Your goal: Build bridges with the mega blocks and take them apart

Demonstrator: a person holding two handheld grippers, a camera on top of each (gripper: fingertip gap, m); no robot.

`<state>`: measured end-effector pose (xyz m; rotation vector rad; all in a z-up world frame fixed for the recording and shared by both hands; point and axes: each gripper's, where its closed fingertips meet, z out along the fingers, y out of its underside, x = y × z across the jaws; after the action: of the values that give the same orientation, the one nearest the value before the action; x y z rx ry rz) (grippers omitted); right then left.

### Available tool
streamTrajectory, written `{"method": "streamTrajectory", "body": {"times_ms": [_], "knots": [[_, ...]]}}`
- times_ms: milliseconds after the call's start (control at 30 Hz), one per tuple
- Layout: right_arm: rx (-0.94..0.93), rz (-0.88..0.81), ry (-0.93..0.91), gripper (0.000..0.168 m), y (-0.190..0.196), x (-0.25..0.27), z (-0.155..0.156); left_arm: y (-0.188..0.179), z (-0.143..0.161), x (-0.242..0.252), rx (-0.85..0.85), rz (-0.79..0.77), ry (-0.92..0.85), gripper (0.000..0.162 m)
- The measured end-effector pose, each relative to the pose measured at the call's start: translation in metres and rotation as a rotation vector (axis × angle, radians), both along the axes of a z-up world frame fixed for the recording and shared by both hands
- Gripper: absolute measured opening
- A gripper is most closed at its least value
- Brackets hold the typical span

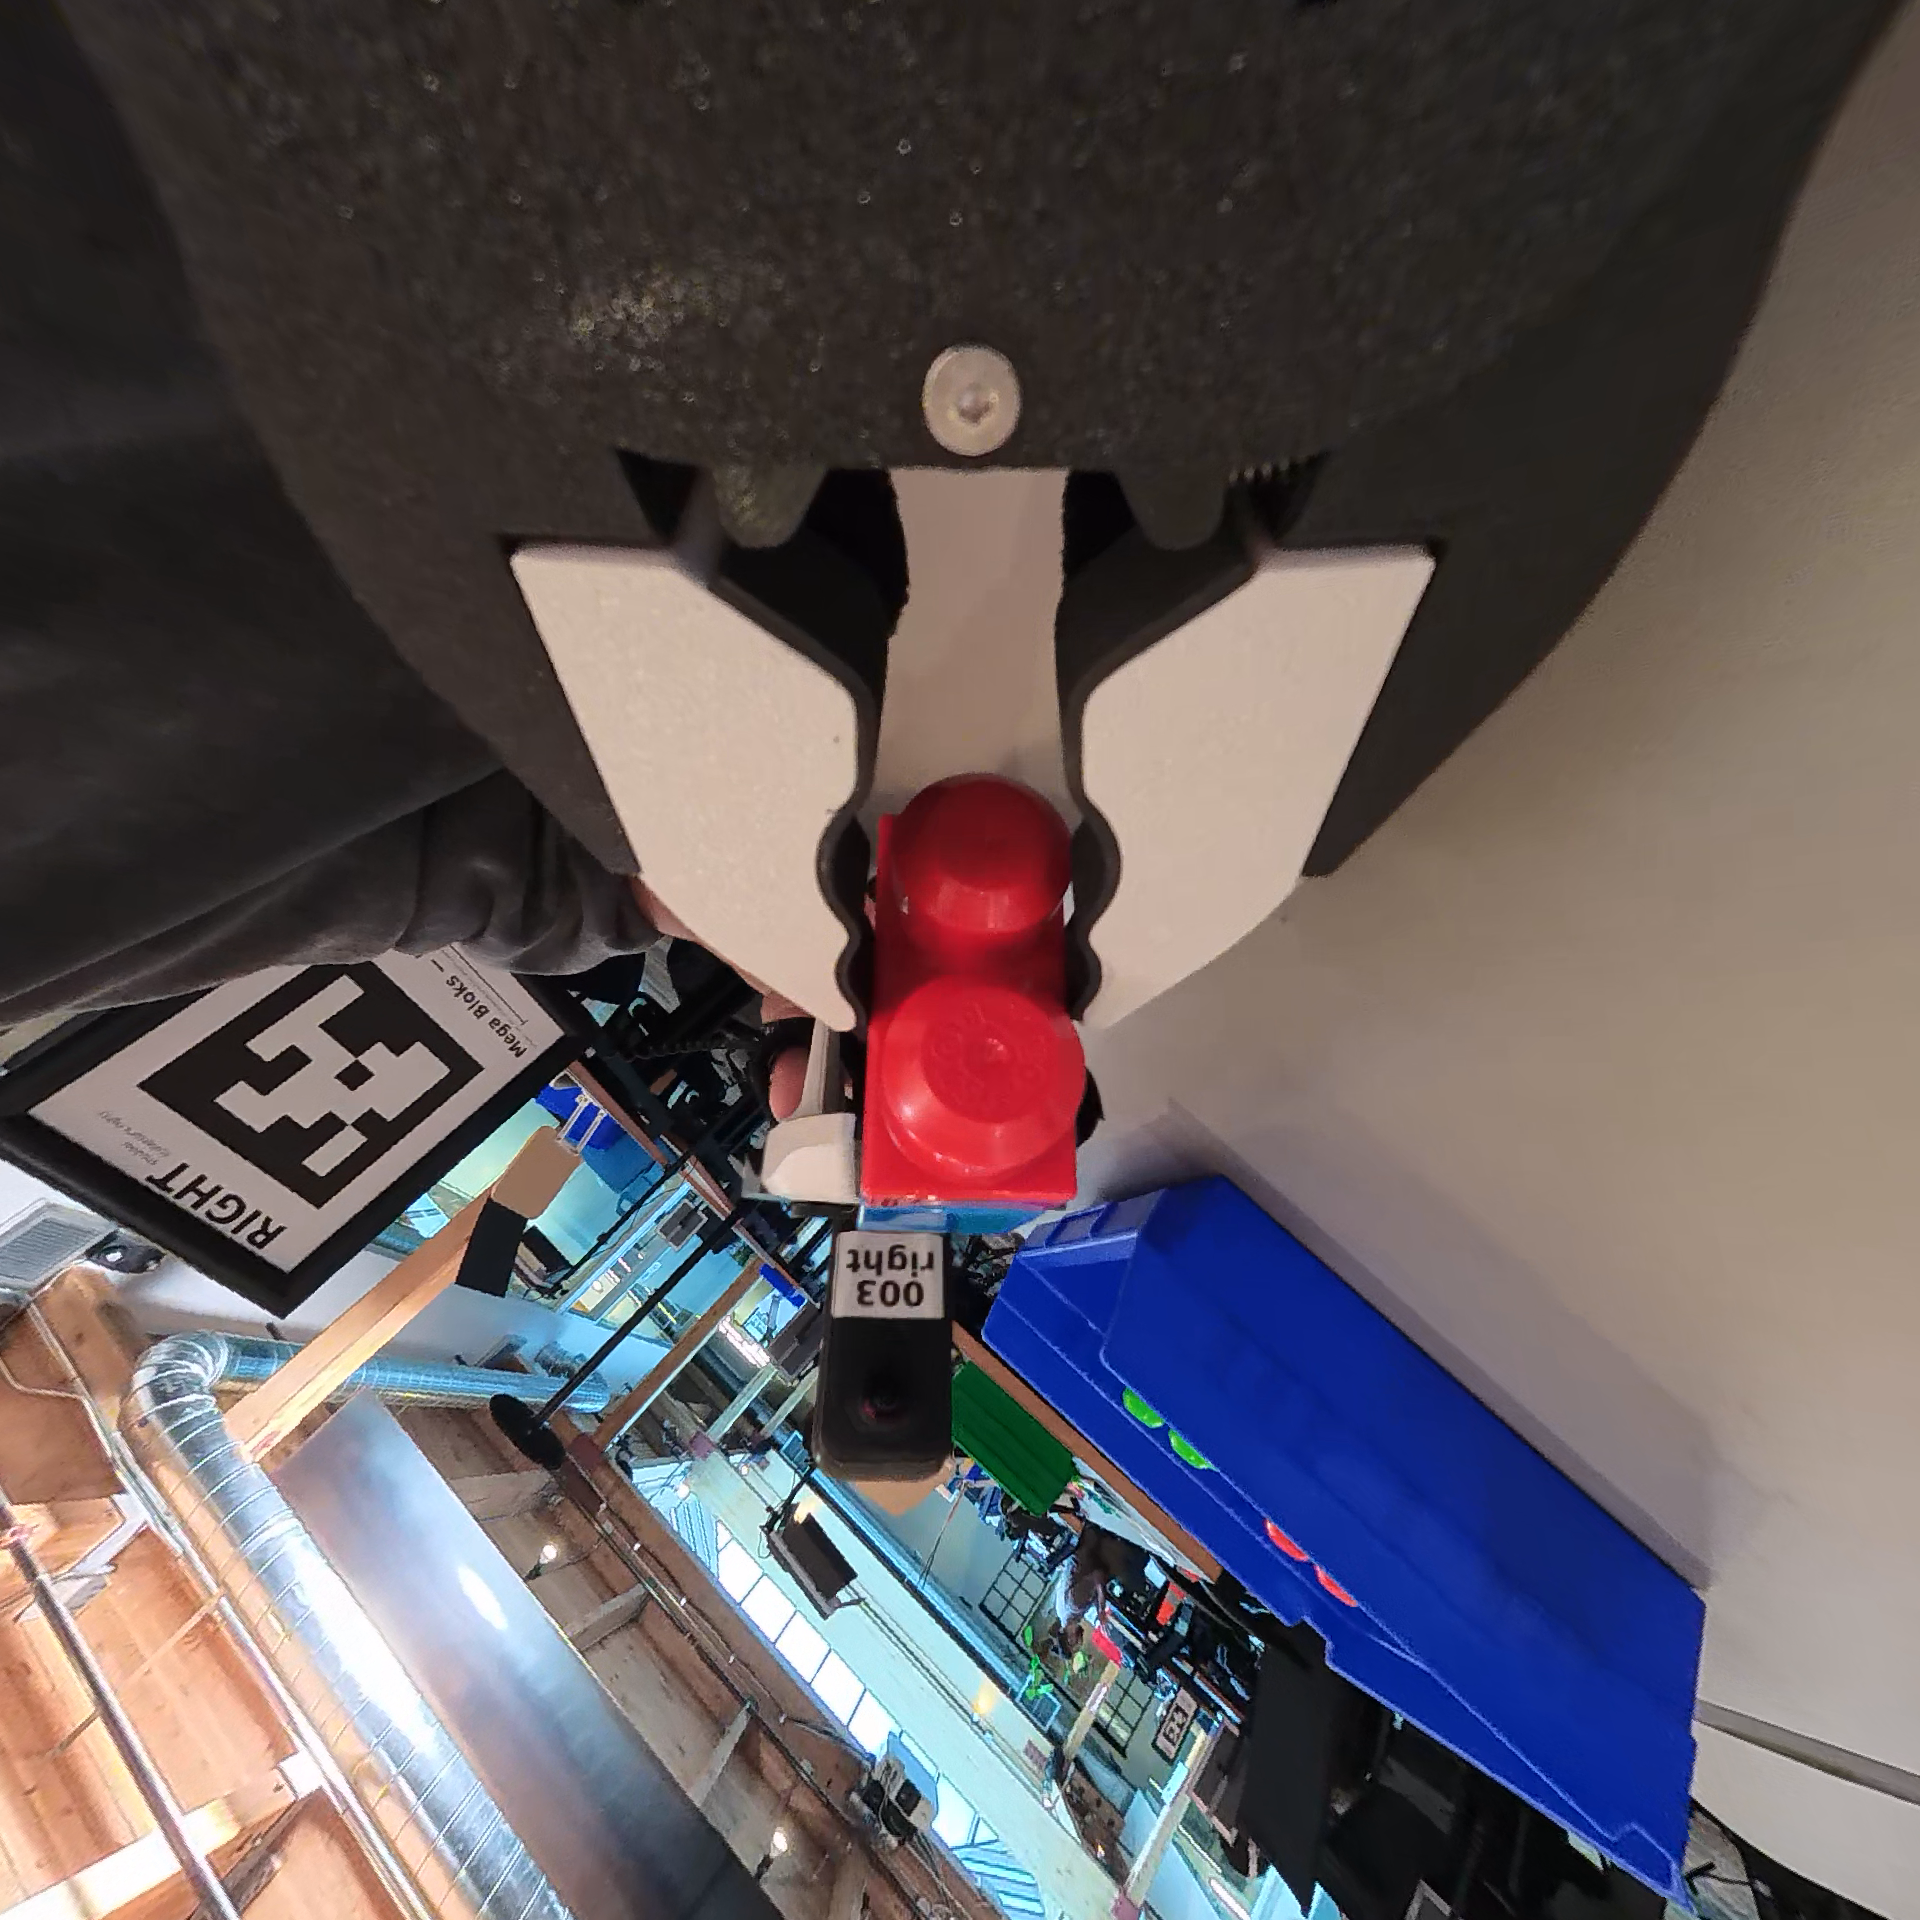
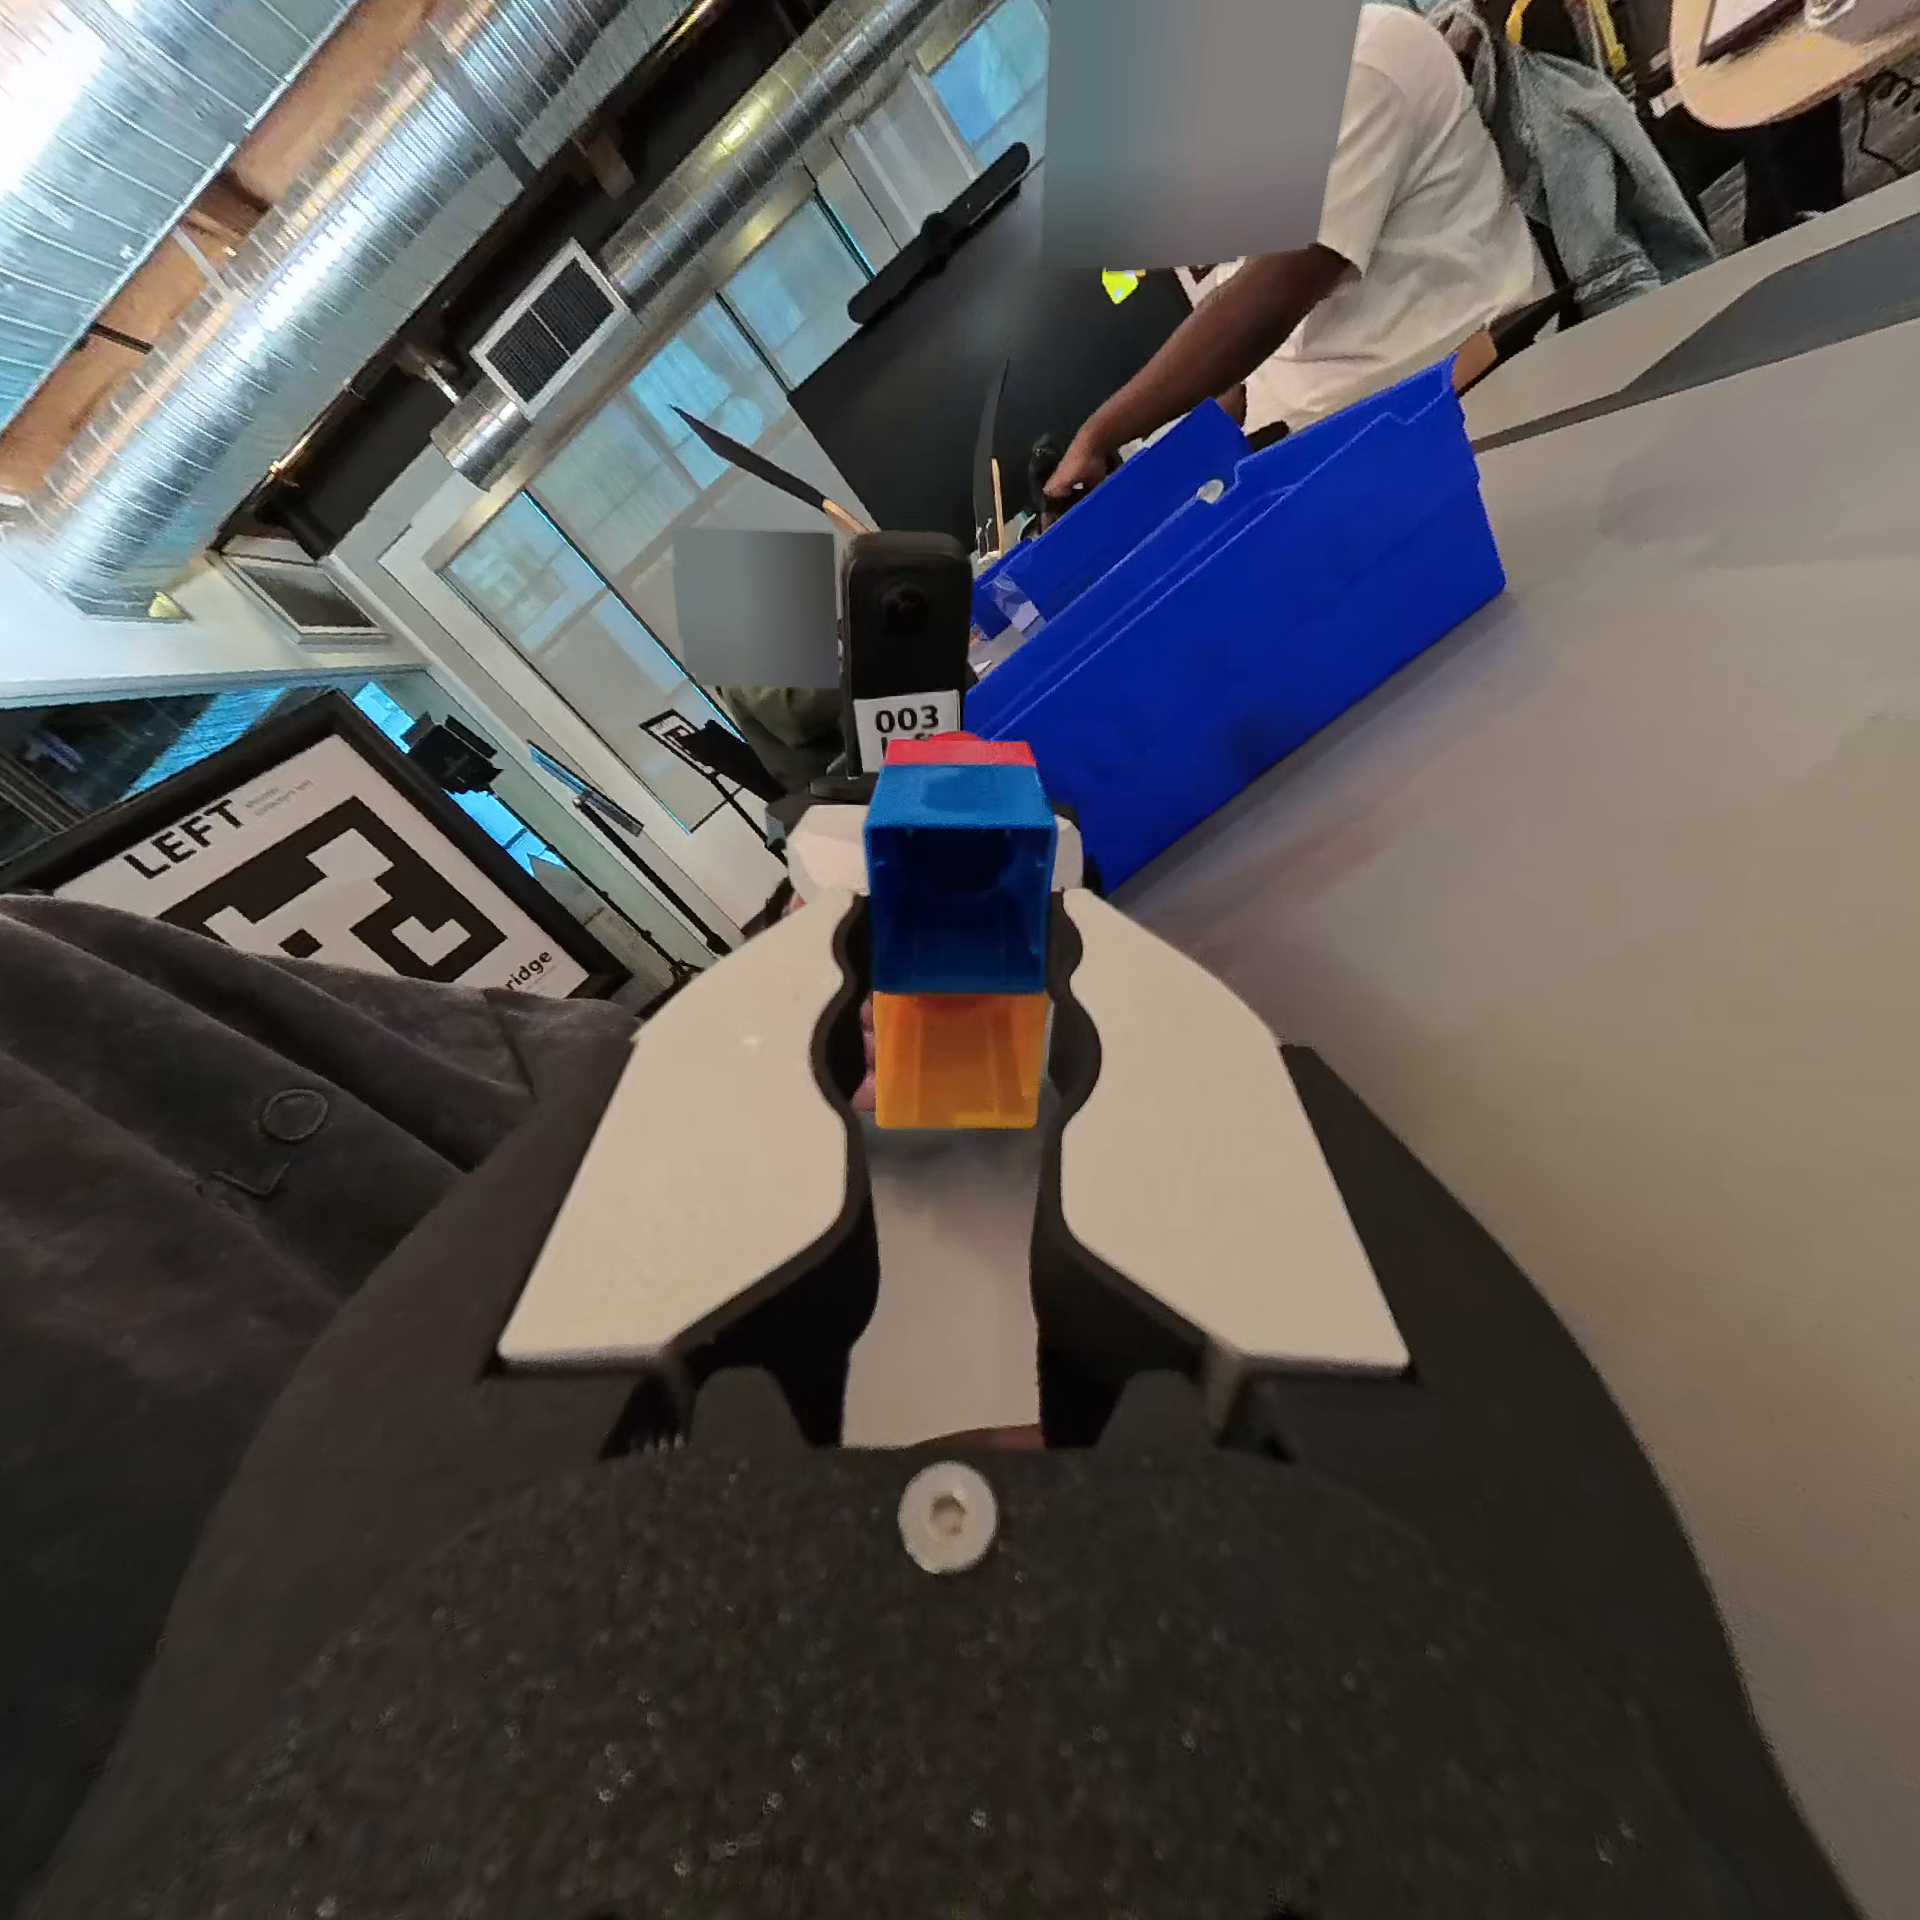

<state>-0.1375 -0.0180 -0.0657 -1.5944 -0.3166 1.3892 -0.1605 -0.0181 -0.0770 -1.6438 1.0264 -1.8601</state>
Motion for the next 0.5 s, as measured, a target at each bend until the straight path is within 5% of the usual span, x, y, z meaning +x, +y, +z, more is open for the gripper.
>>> {"method": "streamTrajectory", "body": {"times_ms": [433,500], "knots": [[0.033,-0.03,0.04,0.033,0.0005,-0.0001,0.0069,0.0021,0.0053,-0.0008,-0.05,-0.013,-0.037,0.034],[0.023,-0.031,0.016,0.047,0.0003,0.0029,0.0036,0.0062,0.0076,-0.0036,-0.047,0.003,-0.04,0.034]]}}
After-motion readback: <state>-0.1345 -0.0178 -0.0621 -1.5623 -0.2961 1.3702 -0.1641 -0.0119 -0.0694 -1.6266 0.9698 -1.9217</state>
